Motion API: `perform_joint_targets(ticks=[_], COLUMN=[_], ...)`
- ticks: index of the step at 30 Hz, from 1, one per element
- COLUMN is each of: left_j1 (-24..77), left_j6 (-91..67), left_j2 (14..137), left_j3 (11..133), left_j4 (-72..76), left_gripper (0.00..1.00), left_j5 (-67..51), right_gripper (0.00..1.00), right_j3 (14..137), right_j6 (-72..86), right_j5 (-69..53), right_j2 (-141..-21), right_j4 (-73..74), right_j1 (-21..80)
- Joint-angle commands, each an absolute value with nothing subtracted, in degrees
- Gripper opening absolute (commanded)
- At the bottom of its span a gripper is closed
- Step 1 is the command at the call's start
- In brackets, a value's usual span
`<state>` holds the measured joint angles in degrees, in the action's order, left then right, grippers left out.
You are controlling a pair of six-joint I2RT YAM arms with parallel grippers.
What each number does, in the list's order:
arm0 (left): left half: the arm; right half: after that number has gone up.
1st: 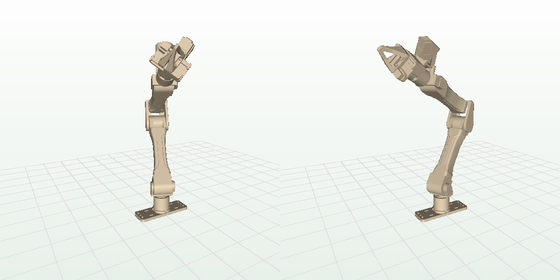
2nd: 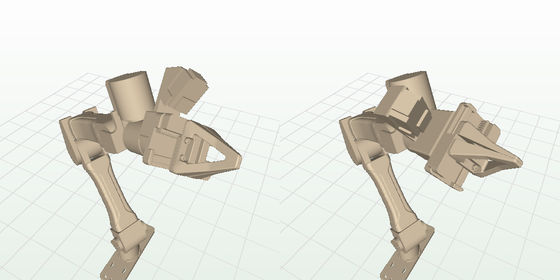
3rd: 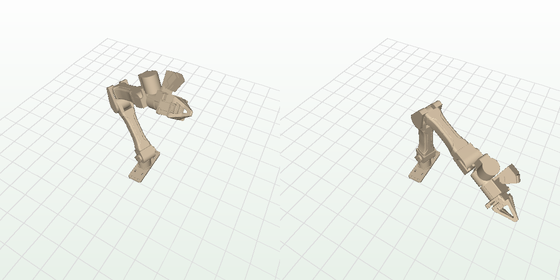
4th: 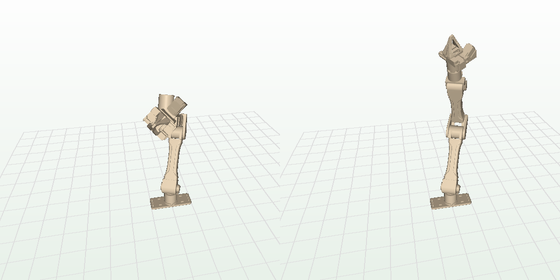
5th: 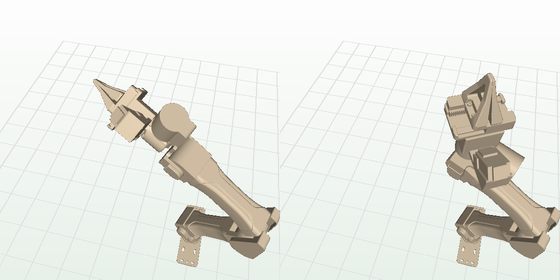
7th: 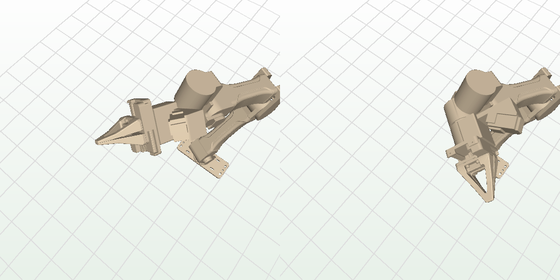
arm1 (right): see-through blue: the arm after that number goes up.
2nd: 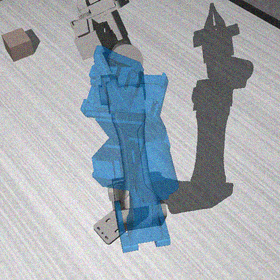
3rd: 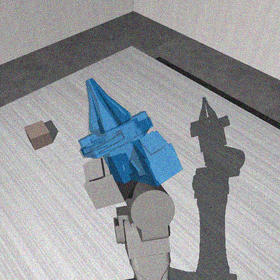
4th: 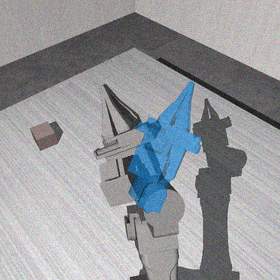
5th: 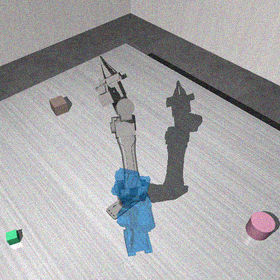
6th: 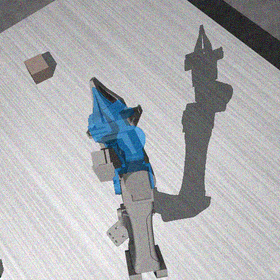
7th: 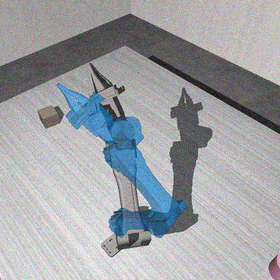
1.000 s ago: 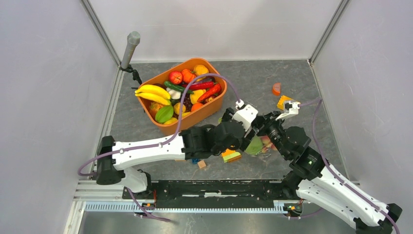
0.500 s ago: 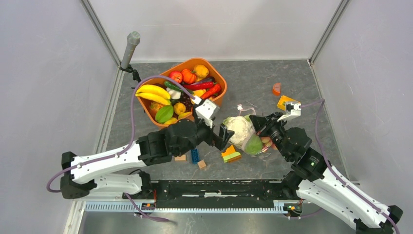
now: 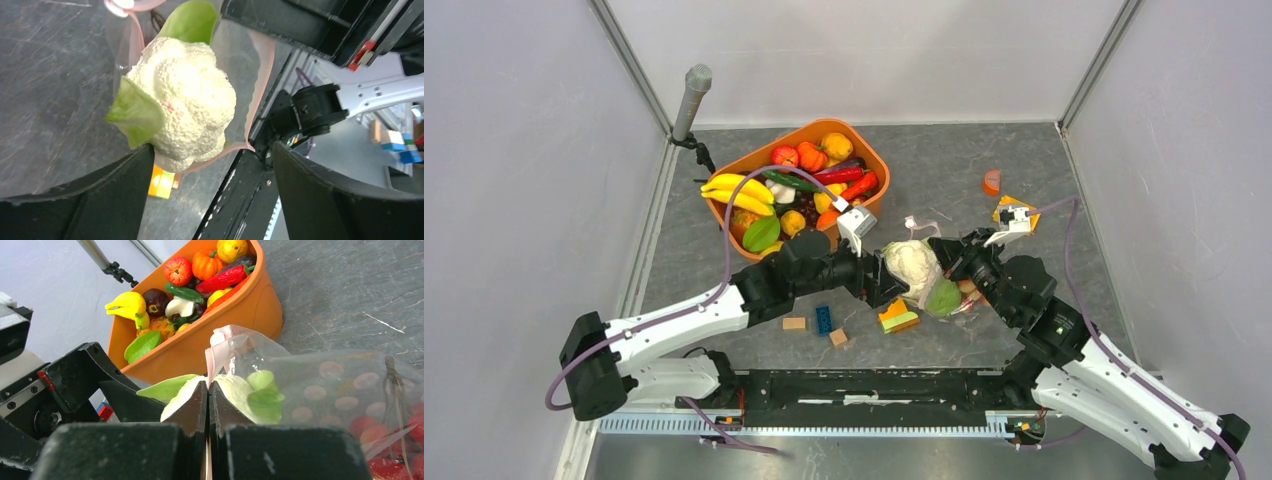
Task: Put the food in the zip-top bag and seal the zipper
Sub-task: Place the fake vegetable in the zipper food storage bag.
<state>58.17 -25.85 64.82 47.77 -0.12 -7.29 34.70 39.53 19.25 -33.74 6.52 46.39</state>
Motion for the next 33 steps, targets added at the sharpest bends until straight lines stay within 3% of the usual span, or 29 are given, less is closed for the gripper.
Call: perform_joint_targets(ticks=[1, 5, 12, 19, 23, 27, 33], left_j1=[57.0, 57.0, 57.3, 59.1, 59.4, 59.5, 59.7], left_j6=[-29.5, -29.9, -30.3, -27.1, -25.5, -25.2, -26.0], left_j2=[67.7, 70.4, 72.7, 78.1, 78.1, 70.9, 58.7], left_j3=[48.7, 50.7, 55.1, 63.6, 63.4, 59.2, 61.6], left_j4=[8.8, 8.9, 9.0, -4.5, -5.2, -0.4, -2.3], left_gripper=[0.87, 0.64, 0.6, 0.59, 0.62, 0.79, 0.91], left_j5=[-12.6, -13.1, -15.3, -2.6, -1.7, -5.0, -14.6], right_gripper=[0.01, 0.01, 0.01, 0.0, 0.0, 0.0, 0.0], right_j3=[37.5, 37.5, 37.8, 38.0, 37.9, 38.0, 41.9], right_j6=[38.7, 38.8, 38.1, 35.3, 33.6, 33.6, 34.3], right_j5=[18.1, 17.7, 14.7, 7.0, 12.6, 24.0, 39.2], right_j2=[-33.6, -33.7, -34.5, -32.9, -29.8, -26.2, -25.5], right_j4=[3.5, 3.1, 1.3, -6.5, -4.9, 0.6, 14.2], right_j1=[46.5, 46.5, 46.5, 46.5, 46.5, 46.5, 46.5])
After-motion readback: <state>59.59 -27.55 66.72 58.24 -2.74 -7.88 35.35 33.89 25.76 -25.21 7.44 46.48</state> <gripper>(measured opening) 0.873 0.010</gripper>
